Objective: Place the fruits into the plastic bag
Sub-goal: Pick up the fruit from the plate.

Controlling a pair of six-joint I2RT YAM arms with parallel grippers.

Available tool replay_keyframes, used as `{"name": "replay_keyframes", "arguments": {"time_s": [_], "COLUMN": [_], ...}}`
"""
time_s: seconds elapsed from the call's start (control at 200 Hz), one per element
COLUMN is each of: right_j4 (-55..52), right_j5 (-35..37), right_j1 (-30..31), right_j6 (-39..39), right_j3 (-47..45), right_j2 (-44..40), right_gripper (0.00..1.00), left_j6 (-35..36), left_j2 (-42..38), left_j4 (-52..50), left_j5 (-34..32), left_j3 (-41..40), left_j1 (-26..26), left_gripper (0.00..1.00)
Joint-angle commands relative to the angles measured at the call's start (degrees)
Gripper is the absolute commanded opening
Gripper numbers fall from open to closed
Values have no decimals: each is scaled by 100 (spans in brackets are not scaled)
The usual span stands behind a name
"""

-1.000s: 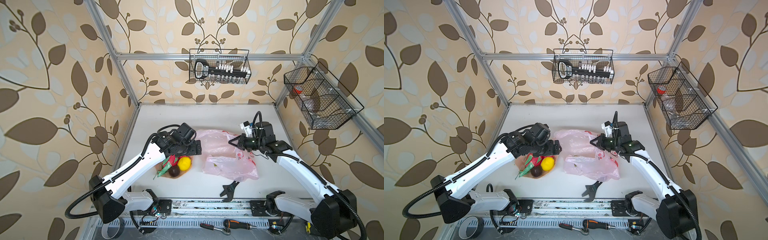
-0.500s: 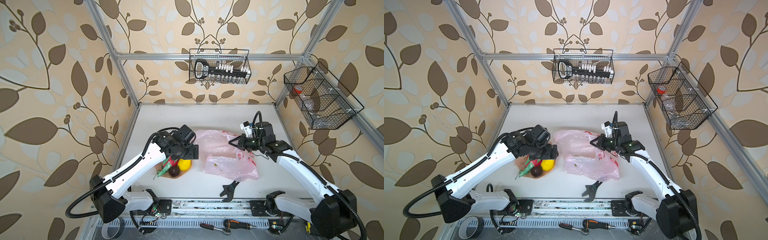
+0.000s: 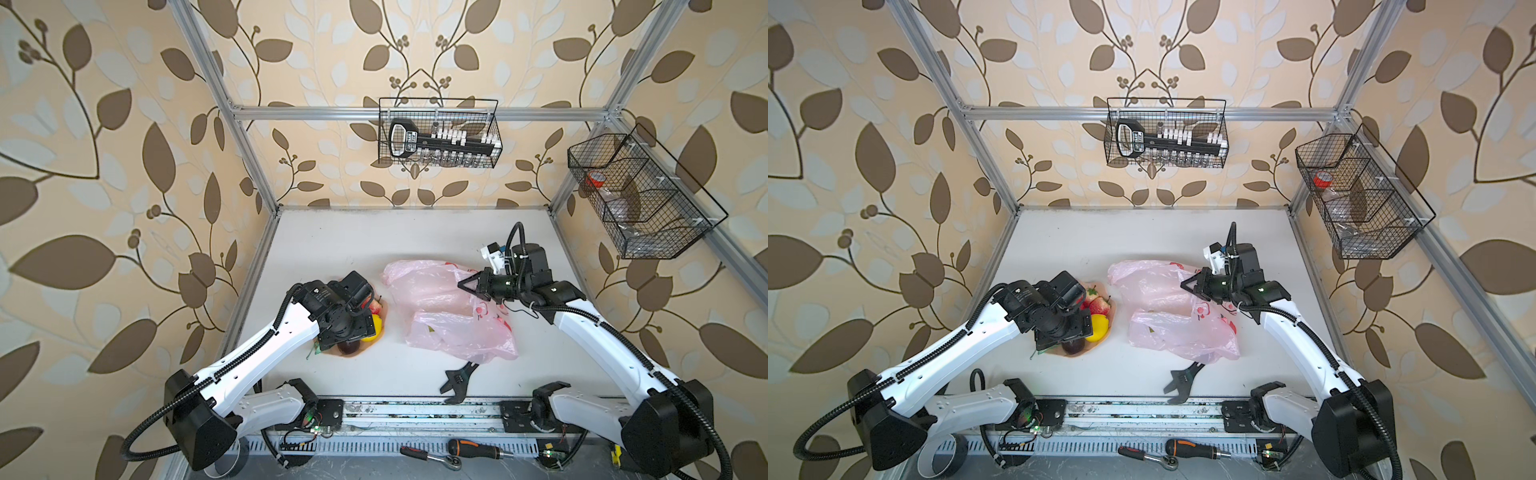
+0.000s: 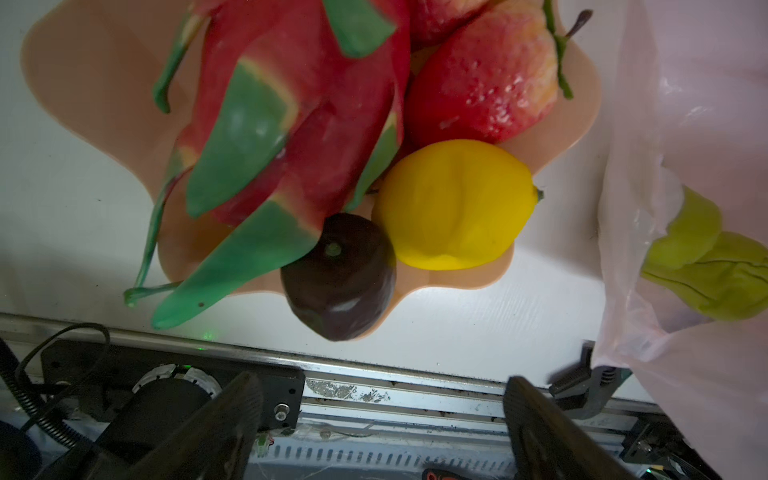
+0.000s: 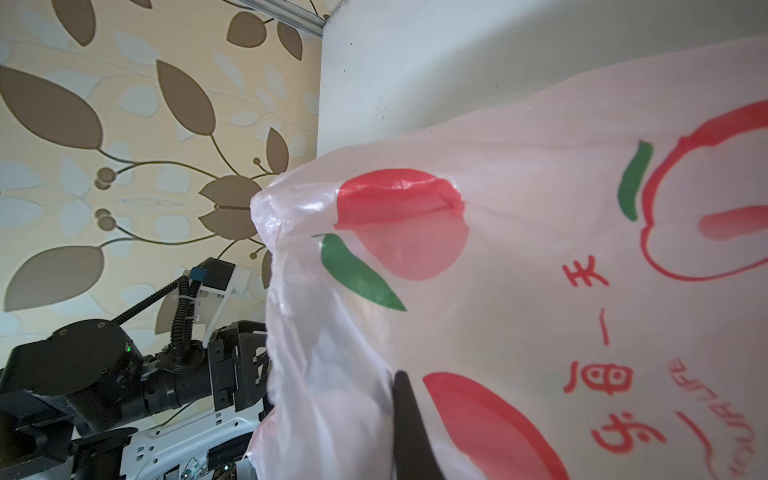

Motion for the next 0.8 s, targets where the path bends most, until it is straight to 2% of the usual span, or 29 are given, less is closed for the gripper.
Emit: {"name": "replay_keyframes", "arguments": {"time_s": [0.0,0.185,0.8], "right_j4": [-20,-23,34], "right_j5": [-137,-148,-241], "right_j1": [-20,-39,-79], "right_j6": [-60,-78,-54], "right_j3": [181,172,190], "right_j2": [1,12,45], "right_gripper": [0,0,0], "left_j6": [-414,-500,-509], "left_j2": [-173,-89,175], "left_j4": [-202,22,898], "left_j5": [-302,-297,-236], "left_j3": [-153,-394,-1175], "left_j1": [39,56,268], "left_gripper": [92,91,80]}}
